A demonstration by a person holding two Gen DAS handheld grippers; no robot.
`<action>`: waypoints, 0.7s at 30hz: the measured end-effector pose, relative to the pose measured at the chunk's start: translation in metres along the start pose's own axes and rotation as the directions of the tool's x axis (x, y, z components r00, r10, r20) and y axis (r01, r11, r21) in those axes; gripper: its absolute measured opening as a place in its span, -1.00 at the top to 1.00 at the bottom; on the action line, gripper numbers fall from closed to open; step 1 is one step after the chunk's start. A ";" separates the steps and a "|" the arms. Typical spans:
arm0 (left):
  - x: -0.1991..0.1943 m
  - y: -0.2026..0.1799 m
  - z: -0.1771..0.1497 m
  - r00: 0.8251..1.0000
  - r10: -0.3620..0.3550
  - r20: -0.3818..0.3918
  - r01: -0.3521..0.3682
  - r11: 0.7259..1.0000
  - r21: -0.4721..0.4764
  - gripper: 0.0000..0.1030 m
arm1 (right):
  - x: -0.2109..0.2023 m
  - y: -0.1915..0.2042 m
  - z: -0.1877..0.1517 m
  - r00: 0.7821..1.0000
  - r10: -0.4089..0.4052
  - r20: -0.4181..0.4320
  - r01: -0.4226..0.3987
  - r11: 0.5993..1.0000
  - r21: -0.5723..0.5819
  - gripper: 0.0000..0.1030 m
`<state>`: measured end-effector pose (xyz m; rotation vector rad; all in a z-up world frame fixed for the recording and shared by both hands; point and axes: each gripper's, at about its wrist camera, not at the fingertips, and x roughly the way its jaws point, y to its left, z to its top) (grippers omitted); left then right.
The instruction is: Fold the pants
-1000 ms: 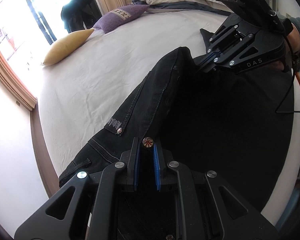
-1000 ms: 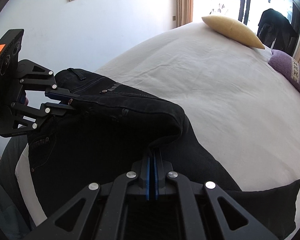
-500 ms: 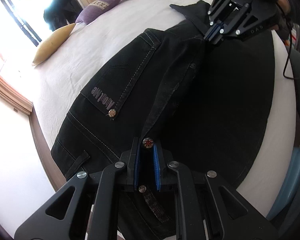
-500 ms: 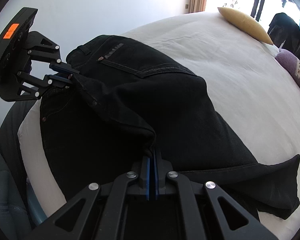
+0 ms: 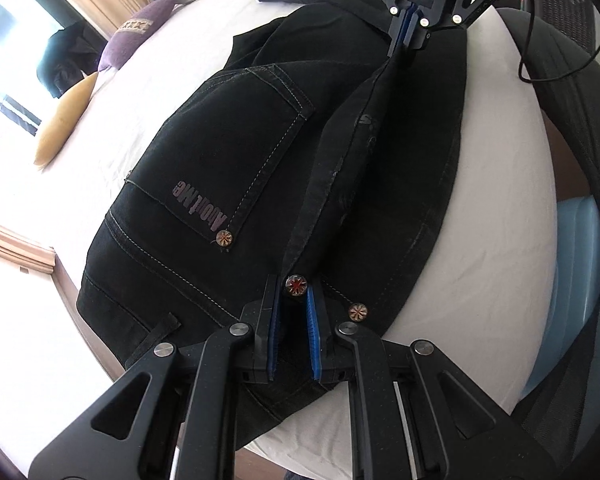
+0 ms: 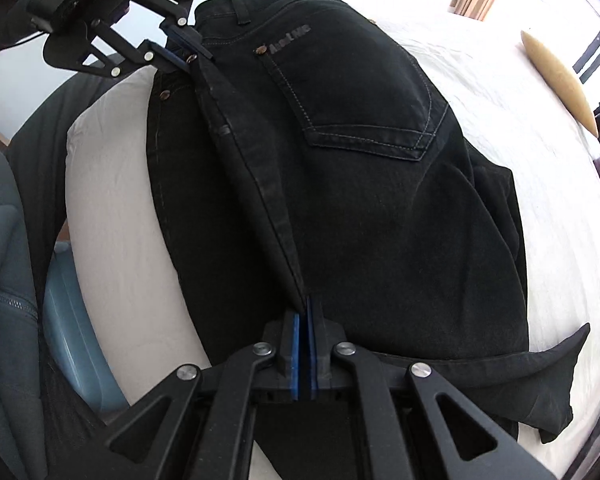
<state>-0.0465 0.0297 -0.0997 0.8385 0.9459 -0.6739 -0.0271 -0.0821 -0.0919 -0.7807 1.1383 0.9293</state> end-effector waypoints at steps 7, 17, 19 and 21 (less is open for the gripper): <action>0.006 0.002 0.006 0.999 -0.038 -0.004 0.038 0.999 0.029 0.79 | -0.001 0.020 -0.005 0.998 -0.057 -0.022 0.056 0.997 -0.056 0.92; 0.011 -0.005 0.007 0.998 -0.067 -0.012 0.068 0.996 0.052 0.80 | 0.012 0.048 -0.003 0.991 -0.132 -0.035 0.128 0.988 -0.089 0.91; 0.009 -0.006 0.005 0.997 -0.078 -0.008 0.079 0.996 0.053 0.80 | 0.012 0.050 -0.006 0.989 -0.141 -0.037 0.137 0.986 -0.093 0.91; 0.011 -0.005 0.005 0.997 -0.079 -0.005 0.079 0.996 0.052 0.80 | 0.008 0.058 -0.013 0.990 -0.140 -0.033 0.136 0.986 -0.091 0.91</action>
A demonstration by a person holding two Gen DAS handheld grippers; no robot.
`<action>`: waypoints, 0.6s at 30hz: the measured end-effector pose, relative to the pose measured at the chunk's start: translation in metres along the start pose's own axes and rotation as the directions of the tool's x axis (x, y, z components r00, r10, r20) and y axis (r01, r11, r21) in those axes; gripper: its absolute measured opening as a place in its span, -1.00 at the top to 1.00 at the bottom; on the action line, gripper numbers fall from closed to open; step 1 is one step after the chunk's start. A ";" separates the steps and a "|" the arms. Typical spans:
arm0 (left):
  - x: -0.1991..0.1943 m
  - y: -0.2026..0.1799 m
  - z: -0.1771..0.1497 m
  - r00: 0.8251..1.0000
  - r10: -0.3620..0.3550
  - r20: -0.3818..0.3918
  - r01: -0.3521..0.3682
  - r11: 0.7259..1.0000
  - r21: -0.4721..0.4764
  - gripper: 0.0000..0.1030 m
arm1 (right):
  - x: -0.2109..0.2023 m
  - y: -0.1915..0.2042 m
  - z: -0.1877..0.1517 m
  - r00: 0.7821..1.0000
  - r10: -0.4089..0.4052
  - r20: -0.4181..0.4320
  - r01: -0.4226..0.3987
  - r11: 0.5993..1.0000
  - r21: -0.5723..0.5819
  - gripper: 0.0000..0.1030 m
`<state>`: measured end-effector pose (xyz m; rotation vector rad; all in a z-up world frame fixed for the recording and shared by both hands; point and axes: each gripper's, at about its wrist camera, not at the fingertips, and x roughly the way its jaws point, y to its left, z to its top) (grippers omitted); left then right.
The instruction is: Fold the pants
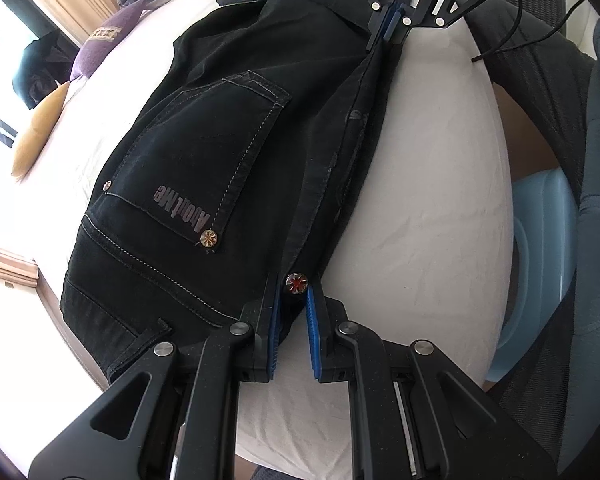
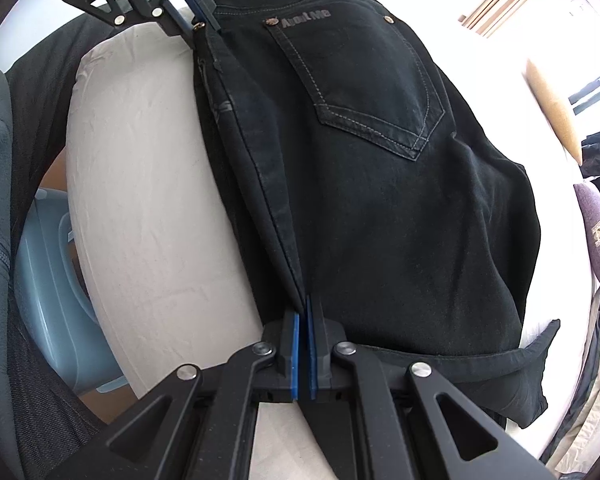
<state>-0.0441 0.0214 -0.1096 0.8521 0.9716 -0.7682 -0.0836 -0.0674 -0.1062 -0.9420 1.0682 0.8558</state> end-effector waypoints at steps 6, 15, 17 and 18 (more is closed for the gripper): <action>0.006 -0.007 -0.012 1.000 0.004 -0.002 -0.004 1.000 -0.013 0.79 | 0.000 0.000 -0.002 1.000 -0.010 -0.003 0.010 1.000 0.017 0.91; 0.001 0.002 -0.023 1.000 -0.012 0.011 0.013 0.989 -0.147 0.59 | 0.005 -0.011 -0.017 0.998 -0.041 0.038 0.036 0.989 0.141 0.84; -0.009 0.003 -0.024 1.000 -0.026 0.005 0.027 0.984 -0.179 0.57 | 0.006 -0.024 -0.028 0.998 -0.020 0.067 0.006 0.979 0.205 0.75; -0.015 0.006 -0.025 0.999 -0.042 0.008 0.043 0.978 -0.206 0.54 | 0.003 -0.027 -0.031 0.997 -0.013 0.080 -0.006 0.972 0.235 0.58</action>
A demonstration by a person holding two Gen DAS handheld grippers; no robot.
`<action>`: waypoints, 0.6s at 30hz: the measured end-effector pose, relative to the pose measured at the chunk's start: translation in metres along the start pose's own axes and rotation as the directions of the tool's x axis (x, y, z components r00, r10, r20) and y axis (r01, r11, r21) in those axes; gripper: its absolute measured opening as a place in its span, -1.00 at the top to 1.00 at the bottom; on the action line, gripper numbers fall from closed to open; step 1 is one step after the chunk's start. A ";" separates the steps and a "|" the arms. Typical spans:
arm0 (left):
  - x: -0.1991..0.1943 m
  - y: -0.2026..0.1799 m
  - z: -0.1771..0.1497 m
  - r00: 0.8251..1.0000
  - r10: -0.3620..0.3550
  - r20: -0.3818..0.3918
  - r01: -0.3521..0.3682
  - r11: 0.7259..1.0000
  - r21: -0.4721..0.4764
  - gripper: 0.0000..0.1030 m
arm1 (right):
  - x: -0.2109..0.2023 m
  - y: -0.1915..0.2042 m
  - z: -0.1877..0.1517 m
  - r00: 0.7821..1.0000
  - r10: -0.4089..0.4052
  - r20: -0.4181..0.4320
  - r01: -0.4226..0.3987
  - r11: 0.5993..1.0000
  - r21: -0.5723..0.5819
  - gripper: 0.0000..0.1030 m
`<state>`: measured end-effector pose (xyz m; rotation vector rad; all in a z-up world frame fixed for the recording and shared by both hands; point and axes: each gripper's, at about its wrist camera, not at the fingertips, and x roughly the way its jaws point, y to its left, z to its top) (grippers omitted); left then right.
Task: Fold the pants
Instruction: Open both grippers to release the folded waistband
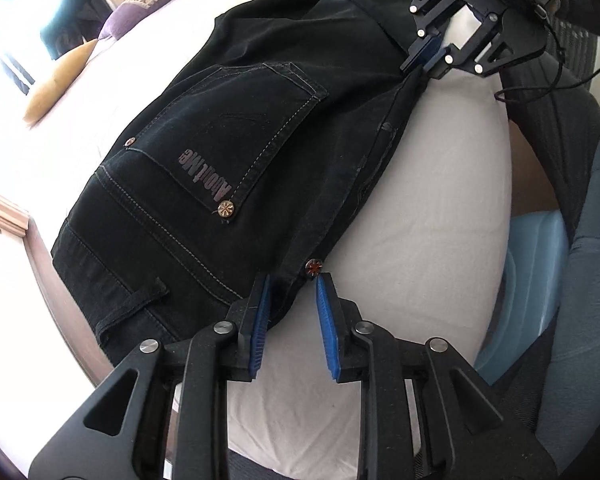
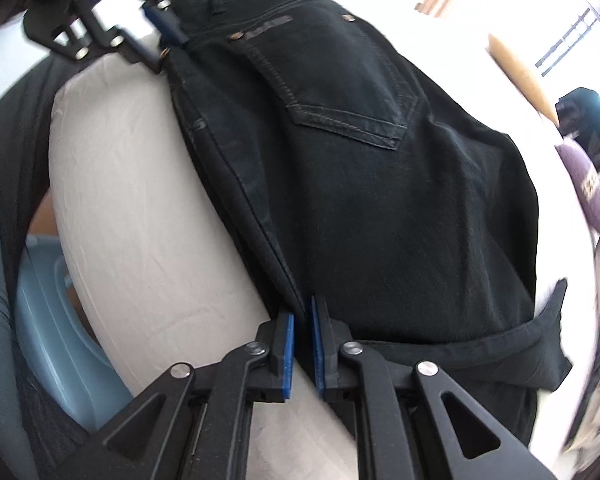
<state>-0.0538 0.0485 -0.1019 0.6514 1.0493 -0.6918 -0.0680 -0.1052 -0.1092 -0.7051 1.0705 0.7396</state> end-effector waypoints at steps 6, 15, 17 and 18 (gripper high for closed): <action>-0.043 0.027 0.019 0.996 -0.006 0.091 0.022 0.984 -0.176 0.51 | -0.029 -0.019 -0.003 0.992 0.033 0.119 -0.051 0.988 0.144 -0.27; 0.044 0.045 0.081 0.997 -0.020 0.071 0.042 0.945 -0.326 0.51 | 0.007 -0.036 0.005 0.993 0.063 0.105 -0.097 0.927 0.362 -0.27; 0.054 0.047 0.075 0.996 -0.023 0.092 0.053 0.937 -0.346 0.51 | 0.003 -0.037 -0.003 0.990 0.067 0.127 -0.111 0.918 0.380 -0.28; 0.052 0.051 0.074 0.994 -0.041 0.101 0.076 0.925 -0.373 0.51 | -0.001 -0.038 -0.007 0.989 0.068 0.129 -0.113 0.917 0.382 -0.28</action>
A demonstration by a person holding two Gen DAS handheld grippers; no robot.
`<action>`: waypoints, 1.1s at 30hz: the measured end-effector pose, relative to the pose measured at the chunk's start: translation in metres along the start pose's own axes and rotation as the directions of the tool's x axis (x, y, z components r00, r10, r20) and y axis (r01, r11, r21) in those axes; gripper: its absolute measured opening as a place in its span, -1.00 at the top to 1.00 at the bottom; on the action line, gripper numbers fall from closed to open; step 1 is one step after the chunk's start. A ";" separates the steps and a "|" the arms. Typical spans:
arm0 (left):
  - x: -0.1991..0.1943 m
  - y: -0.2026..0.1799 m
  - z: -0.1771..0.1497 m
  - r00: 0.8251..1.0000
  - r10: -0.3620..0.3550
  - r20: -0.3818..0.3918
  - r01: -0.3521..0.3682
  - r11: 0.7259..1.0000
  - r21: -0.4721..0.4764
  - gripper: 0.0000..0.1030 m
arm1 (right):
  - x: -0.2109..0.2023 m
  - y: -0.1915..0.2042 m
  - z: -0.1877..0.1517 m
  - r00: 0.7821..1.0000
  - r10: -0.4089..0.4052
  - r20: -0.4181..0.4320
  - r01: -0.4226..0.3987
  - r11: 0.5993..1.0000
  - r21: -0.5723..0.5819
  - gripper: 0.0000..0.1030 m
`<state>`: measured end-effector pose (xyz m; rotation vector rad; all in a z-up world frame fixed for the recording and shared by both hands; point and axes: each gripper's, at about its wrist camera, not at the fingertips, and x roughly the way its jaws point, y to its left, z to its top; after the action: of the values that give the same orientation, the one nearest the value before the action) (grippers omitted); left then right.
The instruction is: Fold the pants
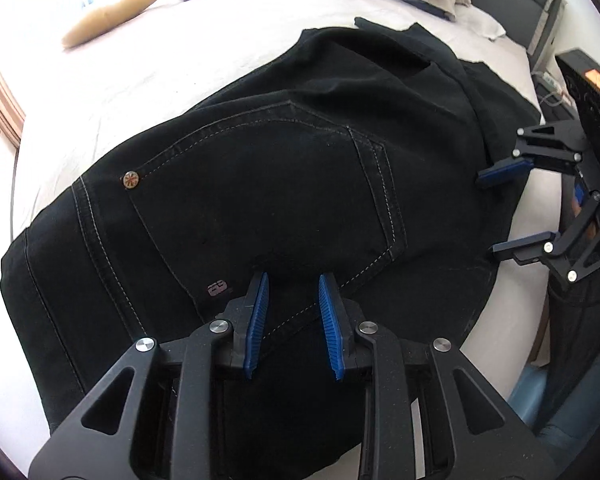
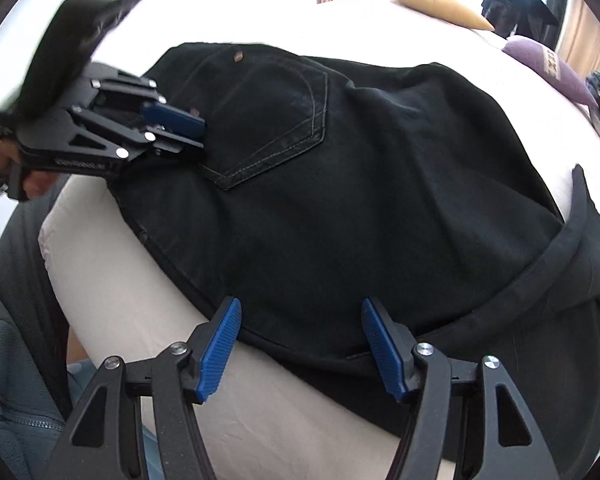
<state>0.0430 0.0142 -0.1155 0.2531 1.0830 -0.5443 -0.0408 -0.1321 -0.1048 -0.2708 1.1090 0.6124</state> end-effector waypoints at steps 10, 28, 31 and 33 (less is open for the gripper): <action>0.001 -0.018 0.053 1.000 0.012 0.016 -0.012 1.000 -0.002 0.51 | 0.017 -0.019 0.003 0.999 0.043 0.017 -0.045 0.993 0.114 -0.30; 0.055 -0.056 0.133 0.998 -0.067 -0.014 0.065 0.994 -0.085 0.51 | -0.056 -0.277 0.066 0.940 -0.335 0.061 0.239 0.778 0.581 -0.26; 0.059 -0.057 0.136 0.998 -0.064 -0.014 0.062 0.994 -0.090 0.51 | -0.018 -0.299 0.082 0.946 -0.323 -0.011 0.268 0.767 0.583 -0.26; 0.061 -0.053 0.140 0.996 -0.088 -0.024 0.085 0.991 -0.104 0.51 | 0.002 -0.308 0.092 0.937 -0.343 -0.065 0.317 0.757 0.571 -0.25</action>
<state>0.1438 -0.1115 -0.1018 0.1245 1.1504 -0.5618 0.2092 -0.3340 -0.0959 0.0774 1.1182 -0.0546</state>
